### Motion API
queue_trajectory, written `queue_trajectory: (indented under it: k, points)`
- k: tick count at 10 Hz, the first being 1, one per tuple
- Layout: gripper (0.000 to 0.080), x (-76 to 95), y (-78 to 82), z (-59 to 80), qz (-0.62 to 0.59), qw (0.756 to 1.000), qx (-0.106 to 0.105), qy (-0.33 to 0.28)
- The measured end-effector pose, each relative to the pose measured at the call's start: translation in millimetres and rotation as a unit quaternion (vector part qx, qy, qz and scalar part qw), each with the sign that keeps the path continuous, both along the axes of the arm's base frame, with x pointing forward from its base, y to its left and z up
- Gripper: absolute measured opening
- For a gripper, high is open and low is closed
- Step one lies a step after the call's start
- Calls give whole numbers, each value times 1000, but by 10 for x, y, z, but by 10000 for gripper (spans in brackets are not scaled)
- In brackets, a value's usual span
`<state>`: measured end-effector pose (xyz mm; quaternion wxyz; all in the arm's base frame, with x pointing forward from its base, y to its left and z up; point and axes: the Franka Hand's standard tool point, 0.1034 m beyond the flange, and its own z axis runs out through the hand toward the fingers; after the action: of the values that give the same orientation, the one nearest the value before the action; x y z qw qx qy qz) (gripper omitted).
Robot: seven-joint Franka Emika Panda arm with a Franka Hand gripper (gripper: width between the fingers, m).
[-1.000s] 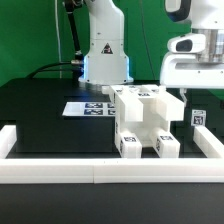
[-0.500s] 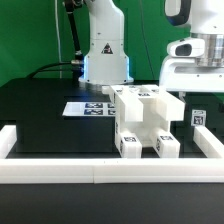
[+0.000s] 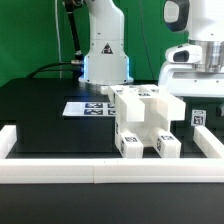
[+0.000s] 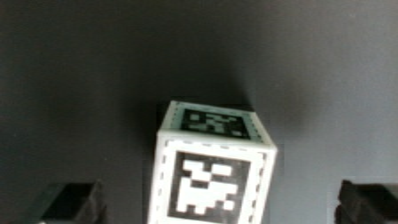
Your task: Assemble chair
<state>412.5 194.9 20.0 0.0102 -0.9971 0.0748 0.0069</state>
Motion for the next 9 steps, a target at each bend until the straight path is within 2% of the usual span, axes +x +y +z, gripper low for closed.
queue_trajectory:
  k: [2, 4, 5, 6, 9]
  points:
    - [649, -7, -2, -18, 0, 1000, -1, 1]
    - [362, -31, -7, -81, 1, 1000, -4, 6]
    - [362, -29, -8, -80, 2, 1000, -4, 6]
    - [287, -25, -12, -81, 2, 1000, -4, 6]
    - [287, -13, -13, -59, 3, 1000, -3, 5]
